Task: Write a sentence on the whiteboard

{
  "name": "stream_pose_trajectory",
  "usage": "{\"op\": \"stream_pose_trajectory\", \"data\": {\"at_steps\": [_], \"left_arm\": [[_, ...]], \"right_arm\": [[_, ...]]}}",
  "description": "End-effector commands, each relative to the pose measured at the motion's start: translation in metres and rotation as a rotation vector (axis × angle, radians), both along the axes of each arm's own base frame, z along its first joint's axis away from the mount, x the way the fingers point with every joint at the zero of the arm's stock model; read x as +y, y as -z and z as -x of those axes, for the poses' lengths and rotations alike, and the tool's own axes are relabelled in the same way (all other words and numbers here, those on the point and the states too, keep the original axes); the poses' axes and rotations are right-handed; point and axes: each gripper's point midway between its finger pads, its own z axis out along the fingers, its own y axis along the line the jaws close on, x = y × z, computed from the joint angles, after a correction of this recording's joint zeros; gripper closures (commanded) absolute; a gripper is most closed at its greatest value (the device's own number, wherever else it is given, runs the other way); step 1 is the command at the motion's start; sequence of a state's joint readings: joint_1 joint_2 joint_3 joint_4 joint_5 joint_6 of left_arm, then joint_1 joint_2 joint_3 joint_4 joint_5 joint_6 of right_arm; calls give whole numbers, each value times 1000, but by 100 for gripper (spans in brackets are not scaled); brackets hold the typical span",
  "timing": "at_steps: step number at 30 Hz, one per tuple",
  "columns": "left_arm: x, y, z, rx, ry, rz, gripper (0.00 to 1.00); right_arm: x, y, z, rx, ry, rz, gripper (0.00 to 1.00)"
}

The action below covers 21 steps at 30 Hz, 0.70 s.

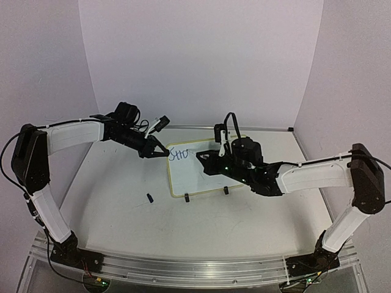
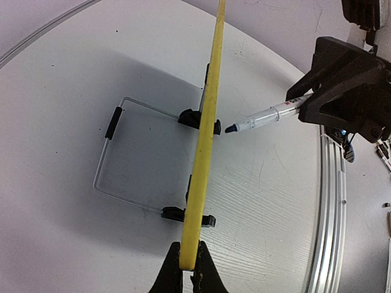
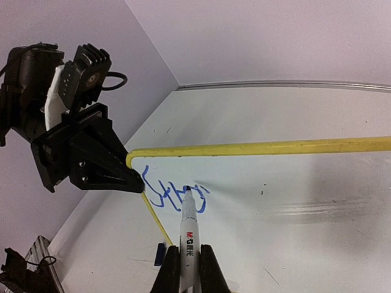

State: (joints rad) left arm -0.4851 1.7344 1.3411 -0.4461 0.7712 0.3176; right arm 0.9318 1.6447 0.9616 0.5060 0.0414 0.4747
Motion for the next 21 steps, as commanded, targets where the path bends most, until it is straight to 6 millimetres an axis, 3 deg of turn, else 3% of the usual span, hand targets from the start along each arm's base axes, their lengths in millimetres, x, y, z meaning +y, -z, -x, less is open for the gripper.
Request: {"op": "stream_pose_trajectory", "data": {"at_steps": [1,21], "left_arm": [[2,3,2,-30,-6,-63,100],[2,3,2,-33,-6,-66,100]], "right_arm": [[6,-16,-9,-33,17,-27,100],[-4,-1,-15,-5,81,4,100]]}}
